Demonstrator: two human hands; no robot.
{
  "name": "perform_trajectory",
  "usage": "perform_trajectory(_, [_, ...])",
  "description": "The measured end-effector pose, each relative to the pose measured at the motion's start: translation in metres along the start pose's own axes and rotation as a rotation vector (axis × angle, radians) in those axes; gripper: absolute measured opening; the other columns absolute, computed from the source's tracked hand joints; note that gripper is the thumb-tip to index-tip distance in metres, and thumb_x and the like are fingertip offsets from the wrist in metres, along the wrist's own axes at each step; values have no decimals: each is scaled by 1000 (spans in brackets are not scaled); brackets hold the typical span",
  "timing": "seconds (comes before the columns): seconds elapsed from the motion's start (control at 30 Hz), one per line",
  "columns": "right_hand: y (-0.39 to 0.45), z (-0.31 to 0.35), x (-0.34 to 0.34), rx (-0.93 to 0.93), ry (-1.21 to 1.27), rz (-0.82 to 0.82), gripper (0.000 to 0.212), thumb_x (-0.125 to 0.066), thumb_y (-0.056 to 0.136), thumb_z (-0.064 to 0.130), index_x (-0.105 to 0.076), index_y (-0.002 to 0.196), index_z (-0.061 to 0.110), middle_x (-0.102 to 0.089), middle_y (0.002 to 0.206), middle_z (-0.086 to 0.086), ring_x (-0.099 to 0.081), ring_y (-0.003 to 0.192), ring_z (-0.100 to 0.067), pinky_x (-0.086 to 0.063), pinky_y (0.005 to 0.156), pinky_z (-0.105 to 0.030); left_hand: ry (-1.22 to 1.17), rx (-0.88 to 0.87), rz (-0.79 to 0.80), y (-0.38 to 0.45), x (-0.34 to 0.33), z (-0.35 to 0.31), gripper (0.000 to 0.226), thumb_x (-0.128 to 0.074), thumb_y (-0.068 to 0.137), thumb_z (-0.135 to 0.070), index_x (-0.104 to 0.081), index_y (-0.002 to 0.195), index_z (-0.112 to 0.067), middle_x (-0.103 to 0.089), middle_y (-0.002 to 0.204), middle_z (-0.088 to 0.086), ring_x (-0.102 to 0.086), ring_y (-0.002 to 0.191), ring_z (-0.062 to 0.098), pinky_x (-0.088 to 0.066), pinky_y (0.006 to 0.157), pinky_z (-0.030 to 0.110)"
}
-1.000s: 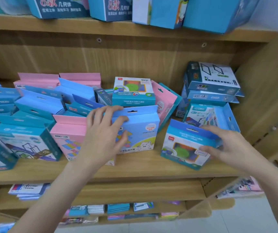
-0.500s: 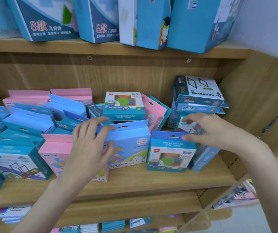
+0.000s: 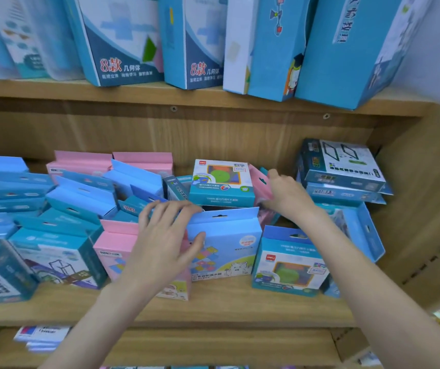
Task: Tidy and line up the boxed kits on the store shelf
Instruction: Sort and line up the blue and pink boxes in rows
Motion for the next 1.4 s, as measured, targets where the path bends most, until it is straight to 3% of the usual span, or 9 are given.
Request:
perform_trajectory(0.2, [-15,5,17,92,-146,7,61,-63,83,23,-31,136,20,-39,127,-12,-35,119,-30,-41,87,-37,-15,-45,-26,-7,2,3,34,-46,81,-39,-54,109,-22,-62,95,-5,-49,92,13,-25,99,38])
perform_trajectory(0.33, [-10,16,39,57,245,-1,26,-47,92,33,-51,112,17,-60,109,-12,-57,97,-31,-49,82,-38,-18,-21,-45,-7,-1,2,33,-45,81,-35,-56,109,-20,-61,95,-5,-48,91,14,-25,98,38])
perform_trajectory(0.47, [-2,30,13,-130,315,284,69,-47,86,58,-30,133,10,-56,119,-12,-63,92,-31,-52,73,-36,-26,-6,-55,-8,-3,3,32,-45,81,-33,-56,108,-21,-60,93,-5,-47,89,15,-26,97,37])
perform_trajectory(0.63, [9,32,-21,-168,283,306,67,-68,77,45,-32,122,12,-61,104,-11,-59,68,-24,-46,47,-28,-56,-11,-63,-9,-1,2,29,-45,80,-31,-56,105,-21,-58,92,-7,-47,88,14,-25,96,34])
perform_trajectory(0.77, [26,34,-23,-85,385,230,59,-73,75,36,-41,119,14,-53,115,-9,-53,90,-23,-41,52,-28,-77,20,-48,-7,0,3,30,-45,79,-31,-62,102,-19,-58,90,-6,-45,86,14,-24,97,33])
perform_trajectory(0.87, [33,31,-26,-127,659,241,57,-71,79,27,-41,126,16,-55,112,-6,-59,84,-17,-50,58,-27,-75,24,-37,-6,-1,3,30,-44,79,-31,-62,100,-19,-57,89,-6,-45,86,14,-23,98,33])
perform_trajectory(1.13, [14,30,32,145,508,-242,27,-71,77,26,-58,100,22,-58,96,4,-49,86,-15,-41,81,-35,-73,7,-53,-6,-2,3,28,-45,79,-30,-59,101,-19,-56,86,-5,-44,84,15,-25,95,34])
perform_trajectory(1.3, [-57,13,79,370,512,-627,27,-65,81,20,-52,105,21,-52,100,6,-50,88,-11,-39,76,-27,-66,-1,-60,-7,-1,2,29,-44,80,-29,-60,101,-18,-55,85,-5,-44,84,15,-26,94,35])
perform_trajectory(1.4, [-115,-7,108,392,781,-687,31,-68,78,30,-47,99,39,-53,93,18,-56,84,-11,-52,61,-29,-53,13,-54,-7,-1,2,32,-43,80,-29,-62,101,-16,-55,84,-4,-44,84,17,-26,94,35])
Point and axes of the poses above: each hand's wrist, its own y-axis towards the middle knuckle, its own x-axis out of the back of the hand, z = x × y, the point moved 3 cm from there along y, towards the middle knuckle
